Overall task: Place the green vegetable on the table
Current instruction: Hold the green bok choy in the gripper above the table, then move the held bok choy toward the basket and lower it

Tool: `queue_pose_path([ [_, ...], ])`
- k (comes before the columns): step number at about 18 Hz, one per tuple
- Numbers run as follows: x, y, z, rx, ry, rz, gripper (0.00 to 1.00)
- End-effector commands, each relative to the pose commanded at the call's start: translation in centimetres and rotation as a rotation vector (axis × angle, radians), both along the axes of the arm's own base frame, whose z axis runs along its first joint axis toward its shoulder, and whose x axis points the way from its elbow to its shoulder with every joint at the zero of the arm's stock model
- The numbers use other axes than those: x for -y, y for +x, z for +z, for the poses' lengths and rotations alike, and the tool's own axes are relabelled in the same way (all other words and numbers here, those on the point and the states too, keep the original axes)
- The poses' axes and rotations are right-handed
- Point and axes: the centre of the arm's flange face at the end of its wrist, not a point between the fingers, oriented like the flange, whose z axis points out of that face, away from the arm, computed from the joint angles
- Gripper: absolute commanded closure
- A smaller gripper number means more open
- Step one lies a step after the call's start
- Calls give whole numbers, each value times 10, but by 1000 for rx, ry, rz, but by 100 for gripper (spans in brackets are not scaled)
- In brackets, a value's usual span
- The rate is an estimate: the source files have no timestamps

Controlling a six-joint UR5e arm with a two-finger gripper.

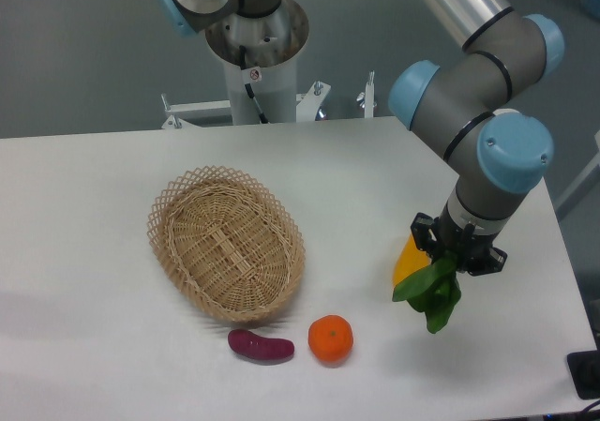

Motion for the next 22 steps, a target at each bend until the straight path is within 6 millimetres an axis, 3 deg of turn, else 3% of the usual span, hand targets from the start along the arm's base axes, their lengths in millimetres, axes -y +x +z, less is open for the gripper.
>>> queue_pose_path([
  [17,-8,13,-3,-12,-20,-27,88],
  [22,14,44,-8,20,-29,-85,88],
])
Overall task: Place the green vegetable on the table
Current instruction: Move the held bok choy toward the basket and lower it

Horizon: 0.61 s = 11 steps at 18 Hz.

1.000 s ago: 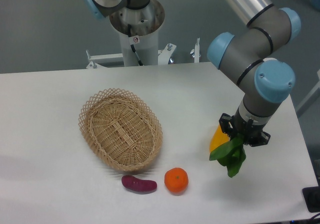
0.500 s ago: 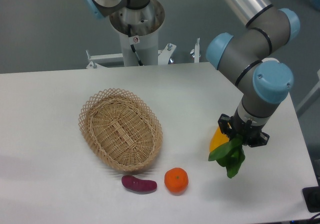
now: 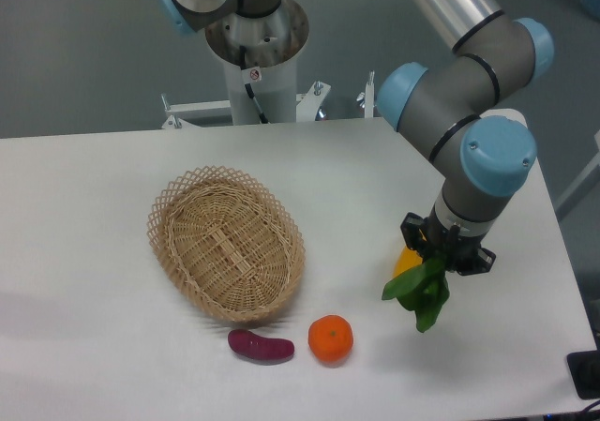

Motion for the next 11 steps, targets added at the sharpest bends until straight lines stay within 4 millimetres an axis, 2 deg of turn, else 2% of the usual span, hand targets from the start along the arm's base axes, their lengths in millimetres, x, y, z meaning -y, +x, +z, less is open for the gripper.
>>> queue_pose_path([
  [3,24,29,-11,26,-12,-113,88],
  [6,48,54,-45,24,-8,-186,88],
  [9,71,69,-66,29,-6,-267,85],
  [11,82,72,-73,45,-12,-293,85],
])
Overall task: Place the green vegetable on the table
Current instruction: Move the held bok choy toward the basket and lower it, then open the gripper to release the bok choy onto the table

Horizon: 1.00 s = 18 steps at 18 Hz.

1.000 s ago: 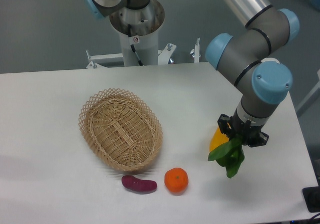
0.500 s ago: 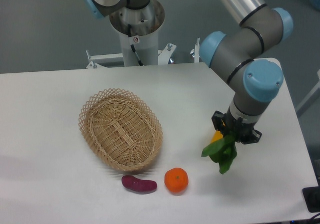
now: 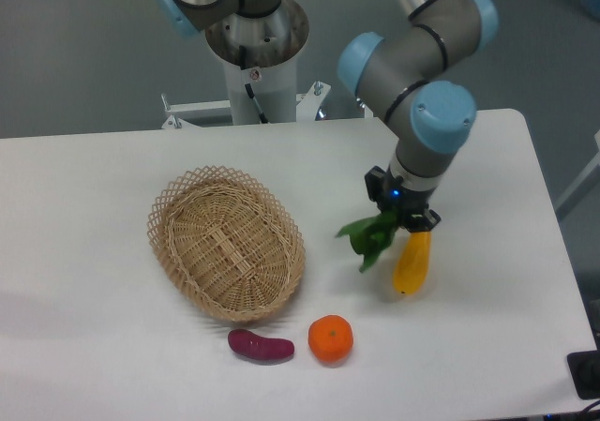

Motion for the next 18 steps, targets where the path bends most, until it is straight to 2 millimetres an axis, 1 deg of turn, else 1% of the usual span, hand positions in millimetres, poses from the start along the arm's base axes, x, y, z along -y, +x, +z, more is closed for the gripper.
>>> queue_pose_path([
  [3,8,15,-8,23,-12,-15,83],
  [4,11,20,-9,25,-13,-34,80],
  [7,17,30,-12,36,-15,-51,70],
  [8,19,34,-12,39,-18,-51,62],
  [12,22,40,-13,46,-18,-50,45],
  [13,23,44,-15,50,-22,-52,29],
  [14,25,48,-16,53,-23,-55,0],
  [15,24,54,-18,56,-24,-55,0],
  [18,24,54,-14,48,-20,-55,0],
])
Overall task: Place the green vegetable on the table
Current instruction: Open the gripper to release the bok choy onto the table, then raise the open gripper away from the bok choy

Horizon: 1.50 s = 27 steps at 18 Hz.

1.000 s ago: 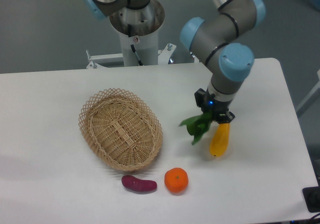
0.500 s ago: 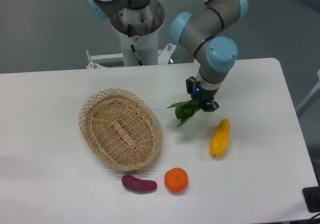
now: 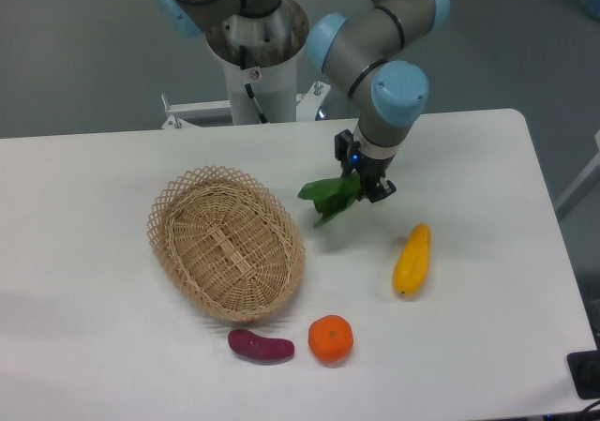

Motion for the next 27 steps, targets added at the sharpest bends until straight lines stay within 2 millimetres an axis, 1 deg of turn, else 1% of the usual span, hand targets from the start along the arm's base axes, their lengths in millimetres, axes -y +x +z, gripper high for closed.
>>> queue_pose_path([
  [3,-2,-5,7,-15,8,0,0],
  [5,-5,-14,18,-33,19,3,0],
  [7,-13,-33,42,-82,44,8,0],
  [10,-23,-55,71,-136,67,18,0],
  [14,-41,-89,94,-193,93,20,0],
  [18,-57,-120,113,-220,108,34,0],
  [19,-62,-128,117,-218,105,60,0],
  [25,-90,-167,124,-180,80,181,0],
  [26,-94,-175,123,-181,80,205,0],
  [27,-100,-182,115,-177,76,224,0],
])
